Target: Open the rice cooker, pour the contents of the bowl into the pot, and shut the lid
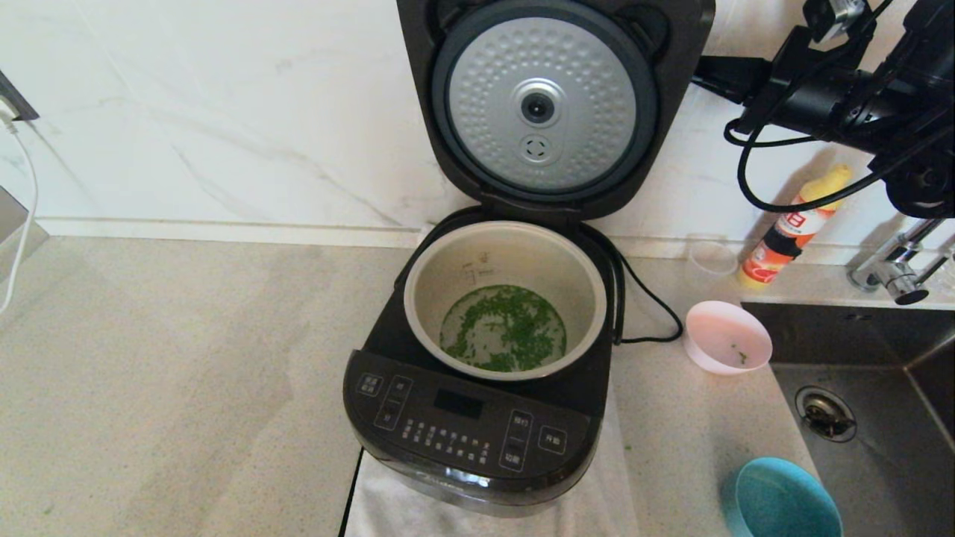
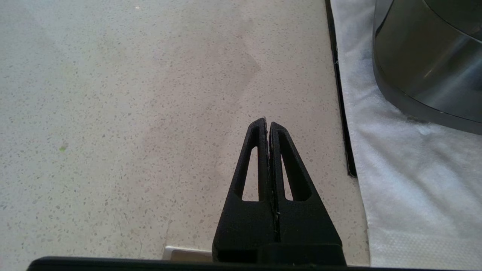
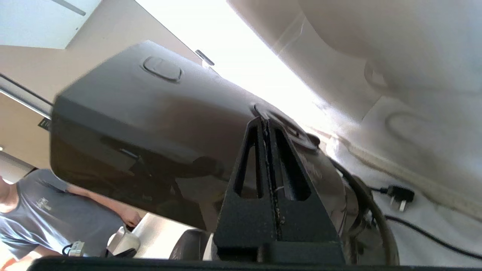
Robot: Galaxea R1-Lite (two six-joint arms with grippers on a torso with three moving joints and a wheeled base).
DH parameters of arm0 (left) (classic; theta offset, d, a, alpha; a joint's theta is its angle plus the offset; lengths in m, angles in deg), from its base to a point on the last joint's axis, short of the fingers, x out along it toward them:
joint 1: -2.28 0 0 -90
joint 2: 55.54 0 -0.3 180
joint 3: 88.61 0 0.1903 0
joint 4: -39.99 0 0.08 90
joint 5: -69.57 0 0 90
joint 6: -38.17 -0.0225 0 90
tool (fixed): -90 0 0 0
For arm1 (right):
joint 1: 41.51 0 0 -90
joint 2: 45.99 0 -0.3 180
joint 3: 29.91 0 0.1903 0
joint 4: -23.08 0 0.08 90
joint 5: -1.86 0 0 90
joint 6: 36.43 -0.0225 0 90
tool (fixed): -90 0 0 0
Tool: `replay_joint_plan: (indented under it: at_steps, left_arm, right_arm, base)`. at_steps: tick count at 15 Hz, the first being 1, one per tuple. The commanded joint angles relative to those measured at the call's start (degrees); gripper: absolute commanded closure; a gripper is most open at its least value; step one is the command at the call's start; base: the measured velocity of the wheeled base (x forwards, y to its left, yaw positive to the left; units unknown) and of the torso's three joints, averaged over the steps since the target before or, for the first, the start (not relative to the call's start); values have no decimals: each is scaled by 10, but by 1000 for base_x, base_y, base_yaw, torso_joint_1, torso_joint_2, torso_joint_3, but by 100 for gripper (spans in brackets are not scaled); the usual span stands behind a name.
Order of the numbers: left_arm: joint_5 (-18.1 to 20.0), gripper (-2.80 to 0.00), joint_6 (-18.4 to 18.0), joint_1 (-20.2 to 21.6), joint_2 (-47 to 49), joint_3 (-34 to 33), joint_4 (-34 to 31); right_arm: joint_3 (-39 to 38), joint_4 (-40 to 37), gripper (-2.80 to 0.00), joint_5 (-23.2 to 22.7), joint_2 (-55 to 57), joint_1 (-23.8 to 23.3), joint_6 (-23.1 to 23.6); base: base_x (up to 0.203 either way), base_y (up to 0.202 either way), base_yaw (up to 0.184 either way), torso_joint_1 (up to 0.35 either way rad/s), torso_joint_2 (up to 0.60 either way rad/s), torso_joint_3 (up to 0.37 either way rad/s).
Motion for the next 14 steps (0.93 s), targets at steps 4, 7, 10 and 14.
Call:
replay_joint_plan:
  at_steps: [4,7,10,14]
  left_arm:
    - [-1,0,0,0,1,0,0]
    - [0,0,0,0,1,0,0]
    - [0,0,0,0,1,0,0]
    - [0,0,0,0,1,0,0]
  right_arm:
    - [56,-1,0,-21,24,2,-4]
    - [81,-2,0,-28,38,14,-3]
    - [82,-1,0,-33,38,16,-3]
    - [82,4,0,-43,38,16,-3]
  base:
    - [0,0,0,0,0,0]
    - [0,0,0,0,0,0]
    - [0,0,0,0,0,0]
    - [0,0,0,0,0,0]
